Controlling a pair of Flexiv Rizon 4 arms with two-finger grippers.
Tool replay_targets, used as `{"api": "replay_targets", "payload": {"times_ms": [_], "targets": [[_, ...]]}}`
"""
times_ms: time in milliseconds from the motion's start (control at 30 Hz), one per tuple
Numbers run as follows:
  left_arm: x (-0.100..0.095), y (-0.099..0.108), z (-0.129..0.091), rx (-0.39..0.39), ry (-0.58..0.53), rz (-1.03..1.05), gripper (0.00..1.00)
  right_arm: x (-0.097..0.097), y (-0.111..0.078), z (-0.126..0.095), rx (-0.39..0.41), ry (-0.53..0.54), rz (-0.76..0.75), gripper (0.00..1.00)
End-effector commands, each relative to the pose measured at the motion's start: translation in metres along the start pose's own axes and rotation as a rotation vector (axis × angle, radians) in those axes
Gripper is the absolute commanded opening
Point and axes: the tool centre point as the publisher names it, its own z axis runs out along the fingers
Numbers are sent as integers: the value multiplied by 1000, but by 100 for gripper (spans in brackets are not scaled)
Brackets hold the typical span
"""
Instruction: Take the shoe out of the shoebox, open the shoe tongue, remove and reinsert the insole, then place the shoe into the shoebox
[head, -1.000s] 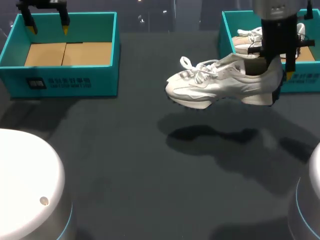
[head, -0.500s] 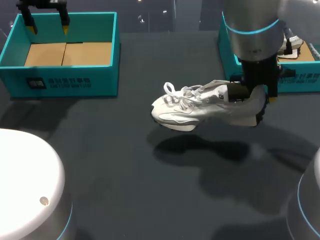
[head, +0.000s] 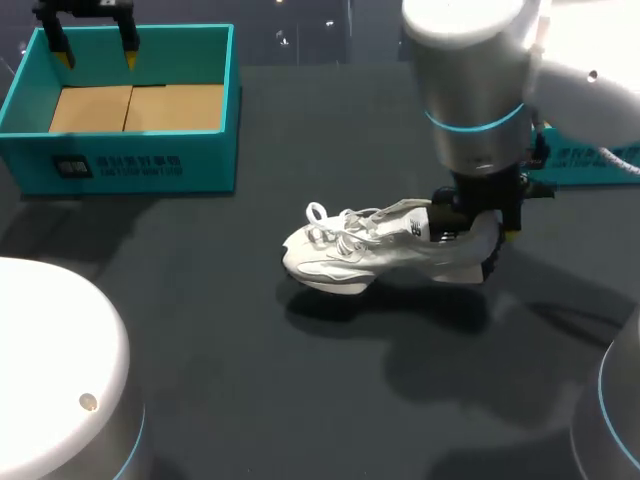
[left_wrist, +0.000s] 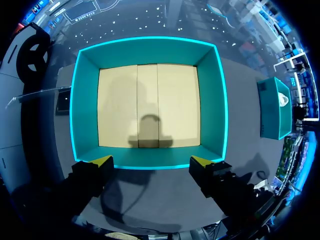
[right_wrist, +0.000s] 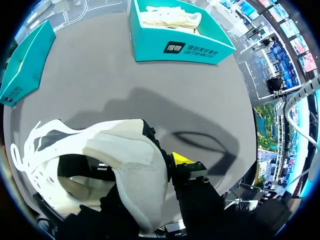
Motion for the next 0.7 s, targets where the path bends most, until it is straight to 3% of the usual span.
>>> {"api": "replay_targets", "payload": {"times_ms": [33,533,700], "targets": [[0,0,0,1,0,0,100,16,-4,12,-1,1,-9,0],[0,0,0,1,0,0,100,50,-31,51,22,63,-32,0],[0,0,0,1,0,0,100,55,-35,62,64,73,-45,0]]}}
